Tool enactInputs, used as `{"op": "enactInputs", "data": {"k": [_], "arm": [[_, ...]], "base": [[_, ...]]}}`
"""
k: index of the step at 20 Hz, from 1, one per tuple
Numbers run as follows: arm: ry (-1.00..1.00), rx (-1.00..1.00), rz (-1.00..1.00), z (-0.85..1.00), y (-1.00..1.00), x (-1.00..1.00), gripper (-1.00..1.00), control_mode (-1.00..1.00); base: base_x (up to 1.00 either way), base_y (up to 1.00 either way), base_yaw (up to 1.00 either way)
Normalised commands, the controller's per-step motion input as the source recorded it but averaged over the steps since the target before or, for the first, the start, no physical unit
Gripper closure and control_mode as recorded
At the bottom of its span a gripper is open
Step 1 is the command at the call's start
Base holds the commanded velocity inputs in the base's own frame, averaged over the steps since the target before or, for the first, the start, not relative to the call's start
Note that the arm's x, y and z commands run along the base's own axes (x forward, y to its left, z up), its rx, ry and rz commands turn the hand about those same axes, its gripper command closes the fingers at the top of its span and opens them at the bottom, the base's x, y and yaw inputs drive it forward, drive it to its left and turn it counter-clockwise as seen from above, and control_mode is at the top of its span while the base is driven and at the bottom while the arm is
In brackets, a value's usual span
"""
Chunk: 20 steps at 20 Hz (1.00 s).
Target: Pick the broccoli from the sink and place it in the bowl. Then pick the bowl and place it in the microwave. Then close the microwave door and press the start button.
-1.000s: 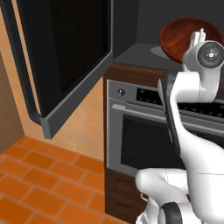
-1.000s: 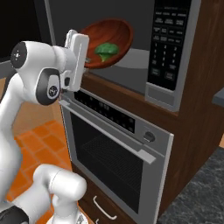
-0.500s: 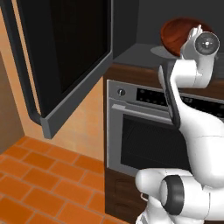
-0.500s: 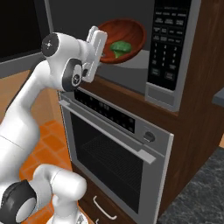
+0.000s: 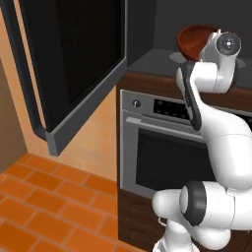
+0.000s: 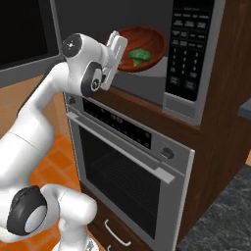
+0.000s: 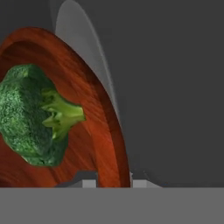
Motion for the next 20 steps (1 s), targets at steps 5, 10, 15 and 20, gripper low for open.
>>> {"op": "enactInputs", "data": {"k": [5, 10, 15, 20], "arm": [[0.02, 0.03, 0.00, -0.14, -0.22, 0.56, -1.00, -1.00], [-0.12, 0.00, 0.00, -0.21, 0.00, 0.30, -1.00, -1.00], [-0.45, -0.11, 0.00, 0.00, 0.42, -0.02, -1.00, -1.00], [-0.38, -0.08, 0.01, 0.25, 0.50, -0.52, -1.00, -1.00]], "base": [[0.00, 0.00, 0.00], [0.00, 0.00, 0.00], [0.00, 0.00, 0.00], [0.00, 0.00, 0.00]]}}
